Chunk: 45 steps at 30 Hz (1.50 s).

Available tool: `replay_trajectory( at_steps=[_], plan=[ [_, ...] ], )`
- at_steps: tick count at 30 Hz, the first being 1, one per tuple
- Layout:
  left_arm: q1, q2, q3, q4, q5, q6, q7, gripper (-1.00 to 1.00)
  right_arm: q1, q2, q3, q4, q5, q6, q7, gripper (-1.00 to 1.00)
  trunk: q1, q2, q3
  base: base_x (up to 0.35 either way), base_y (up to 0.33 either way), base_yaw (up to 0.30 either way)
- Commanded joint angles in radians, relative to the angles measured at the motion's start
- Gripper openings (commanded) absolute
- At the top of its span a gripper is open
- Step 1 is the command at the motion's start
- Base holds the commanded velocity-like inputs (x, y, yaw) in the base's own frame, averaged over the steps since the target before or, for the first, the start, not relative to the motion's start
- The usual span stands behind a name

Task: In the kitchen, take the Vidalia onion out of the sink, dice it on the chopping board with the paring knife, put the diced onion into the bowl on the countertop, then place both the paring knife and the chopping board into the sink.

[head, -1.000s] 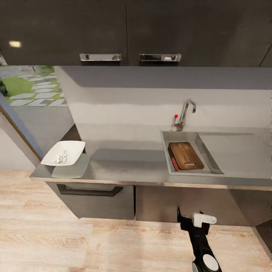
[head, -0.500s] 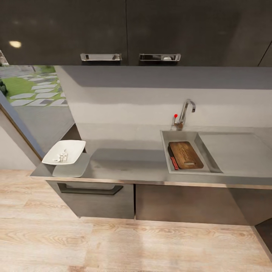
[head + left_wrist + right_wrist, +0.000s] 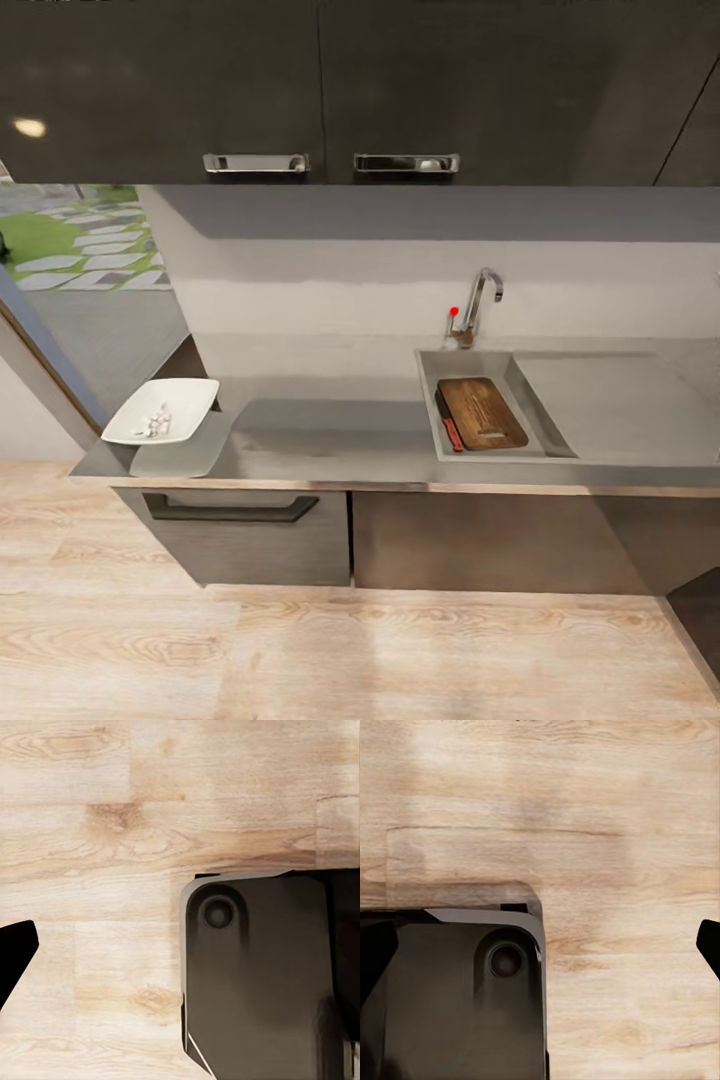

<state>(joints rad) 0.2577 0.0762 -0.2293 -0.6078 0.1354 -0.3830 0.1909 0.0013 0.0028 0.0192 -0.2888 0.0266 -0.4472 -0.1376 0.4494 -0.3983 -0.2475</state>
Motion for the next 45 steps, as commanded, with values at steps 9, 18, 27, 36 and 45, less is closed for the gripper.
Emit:
replay_trajectory(
  at_steps=[9,18,27,36,45],
  plan=[
    [0.0,0.002,-0.008,-0.001,0.01,-0.002,0.007,1.0,0.0,0.002,0.004,0.0,0.003,-0.001,-0.007,1.0,0.001,-0.002,0.003,0.0,0.0,-0.009],
    [0.0,0.002,-0.008,-0.002,0.01,-0.002,0.007,1.0,0.0,0.002,0.004,0.003,0.004,-0.001,-0.007,1.0,0.001,-0.002,0.017,0.0,0.0,0.0],
    [0.0,0.002,-0.008,-0.002,0.01,-0.002,0.007,1.0,0.0,0.023,0.005,0.003,0.004,-0.001,-0.007,1.0,0.001,-0.002,0.031,0.0,0.0,0.0],
    [0.0,0.002,-0.008,-0.001,0.01,-0.002,0.007,1.0,0.0,0.026,0.005,0.004,0.003,-0.001,-0.007,1.0,0.001,-0.002,0.045,0.0,0.0,0.0],
    [0.0,0.002,-0.008,-0.001,0.011,-0.003,0.007,1.0,0.0,0.046,0.005,0.002,0.002,-0.001,-0.007,1.0,0.001,-0.002,0.06,0.0,0.0,0.0]
  ],
)
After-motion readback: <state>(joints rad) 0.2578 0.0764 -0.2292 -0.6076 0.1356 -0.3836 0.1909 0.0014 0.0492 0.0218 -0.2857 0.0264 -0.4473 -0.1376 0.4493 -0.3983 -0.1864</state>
